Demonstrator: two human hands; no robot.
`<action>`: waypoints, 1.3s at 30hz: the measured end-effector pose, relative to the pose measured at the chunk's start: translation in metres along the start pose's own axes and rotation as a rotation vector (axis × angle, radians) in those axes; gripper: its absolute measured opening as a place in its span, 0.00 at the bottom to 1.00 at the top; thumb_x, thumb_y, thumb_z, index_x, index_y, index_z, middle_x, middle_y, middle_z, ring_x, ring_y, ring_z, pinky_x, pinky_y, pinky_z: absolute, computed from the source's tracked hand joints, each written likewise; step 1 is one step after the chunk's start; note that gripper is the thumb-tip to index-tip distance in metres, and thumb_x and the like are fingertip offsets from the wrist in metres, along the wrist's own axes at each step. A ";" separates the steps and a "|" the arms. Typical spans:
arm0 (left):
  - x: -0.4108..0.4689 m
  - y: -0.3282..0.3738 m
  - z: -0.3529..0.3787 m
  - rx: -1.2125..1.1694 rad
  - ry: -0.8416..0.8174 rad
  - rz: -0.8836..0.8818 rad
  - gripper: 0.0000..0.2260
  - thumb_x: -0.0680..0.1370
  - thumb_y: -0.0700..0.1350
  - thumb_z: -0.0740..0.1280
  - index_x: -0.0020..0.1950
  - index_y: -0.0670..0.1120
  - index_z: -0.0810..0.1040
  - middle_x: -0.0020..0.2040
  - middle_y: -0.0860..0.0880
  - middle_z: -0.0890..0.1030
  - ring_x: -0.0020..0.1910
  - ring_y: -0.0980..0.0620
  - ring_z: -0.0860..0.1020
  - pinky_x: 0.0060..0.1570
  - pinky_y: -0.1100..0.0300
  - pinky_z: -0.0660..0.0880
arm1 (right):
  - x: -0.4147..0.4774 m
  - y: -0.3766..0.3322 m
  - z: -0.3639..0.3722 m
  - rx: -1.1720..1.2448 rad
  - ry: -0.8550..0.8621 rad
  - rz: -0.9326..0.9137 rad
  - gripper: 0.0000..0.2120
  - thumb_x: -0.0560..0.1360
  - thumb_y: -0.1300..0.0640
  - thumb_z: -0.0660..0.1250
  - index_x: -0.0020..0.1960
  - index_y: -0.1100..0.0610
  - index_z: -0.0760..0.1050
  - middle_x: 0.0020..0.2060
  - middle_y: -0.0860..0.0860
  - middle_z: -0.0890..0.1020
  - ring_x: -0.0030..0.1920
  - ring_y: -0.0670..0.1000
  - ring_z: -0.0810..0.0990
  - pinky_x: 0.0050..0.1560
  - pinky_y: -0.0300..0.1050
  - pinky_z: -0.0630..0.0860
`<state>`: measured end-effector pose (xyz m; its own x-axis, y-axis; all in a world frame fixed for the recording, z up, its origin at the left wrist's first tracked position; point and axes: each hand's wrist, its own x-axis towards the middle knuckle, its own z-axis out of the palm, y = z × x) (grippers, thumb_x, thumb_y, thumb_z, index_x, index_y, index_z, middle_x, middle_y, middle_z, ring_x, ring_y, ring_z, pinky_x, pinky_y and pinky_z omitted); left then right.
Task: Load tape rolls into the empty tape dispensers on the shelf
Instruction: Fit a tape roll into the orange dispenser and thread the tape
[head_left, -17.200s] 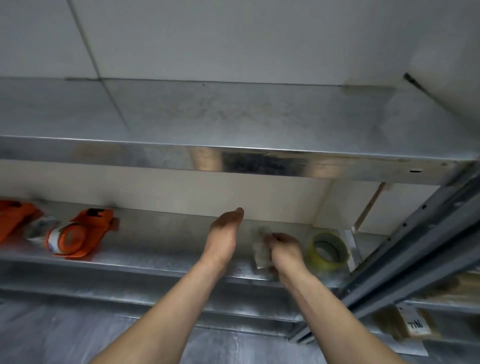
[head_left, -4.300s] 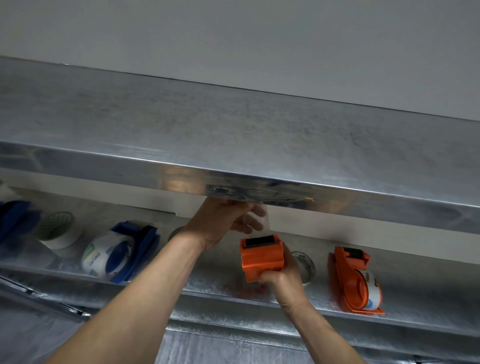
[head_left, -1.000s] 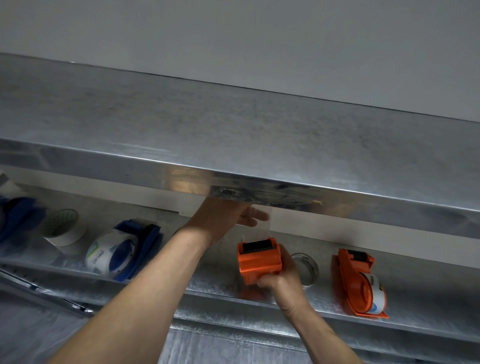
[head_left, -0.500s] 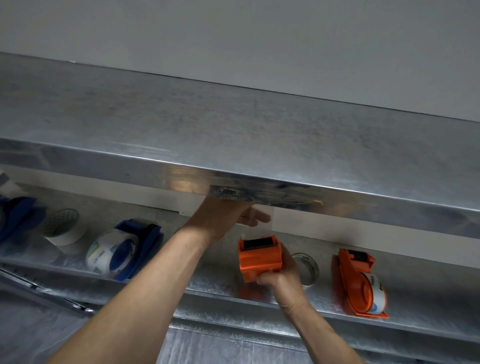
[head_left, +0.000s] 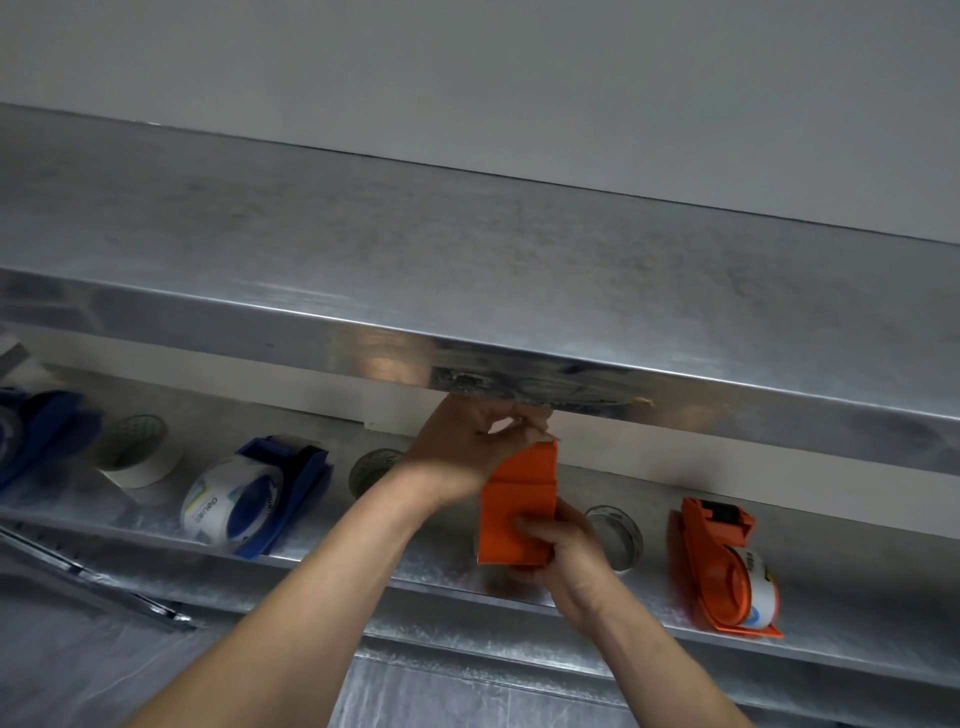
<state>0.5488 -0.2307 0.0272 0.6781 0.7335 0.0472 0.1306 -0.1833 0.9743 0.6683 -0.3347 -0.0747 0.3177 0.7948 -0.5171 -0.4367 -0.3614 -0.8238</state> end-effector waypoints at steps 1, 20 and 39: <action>0.000 -0.005 0.001 0.104 -0.015 0.014 0.06 0.77 0.39 0.70 0.48 0.49 0.85 0.52 0.57 0.83 0.52 0.67 0.78 0.54 0.76 0.69 | 0.000 -0.002 0.001 0.022 0.009 0.021 0.27 0.60 0.58 0.74 0.59 0.57 0.78 0.49 0.59 0.86 0.47 0.59 0.85 0.38 0.51 0.78; -0.006 -0.061 0.008 0.336 -0.047 0.073 0.09 0.72 0.44 0.75 0.44 0.60 0.85 0.76 0.61 0.61 0.72 0.56 0.67 0.68 0.54 0.70 | 0.005 -0.018 0.011 -0.025 0.143 0.117 0.28 0.74 0.33 0.64 0.55 0.57 0.79 0.49 0.62 0.86 0.41 0.59 0.81 0.27 0.42 0.69; -0.012 -0.072 -0.009 -0.439 -0.059 -0.471 0.22 0.66 0.42 0.73 0.59 0.41 0.79 0.53 0.36 0.83 0.51 0.38 0.82 0.49 0.44 0.80 | 0.001 -0.034 0.001 0.301 -0.071 0.186 0.35 0.74 0.32 0.61 0.63 0.62 0.80 0.60 0.64 0.81 0.55 0.63 0.83 0.46 0.56 0.81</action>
<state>0.5253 -0.2206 -0.0414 0.6606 0.6304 -0.4078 0.1246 0.4436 0.8875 0.6827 -0.3211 -0.0467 0.1545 0.7647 -0.6256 -0.7131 -0.3520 -0.6063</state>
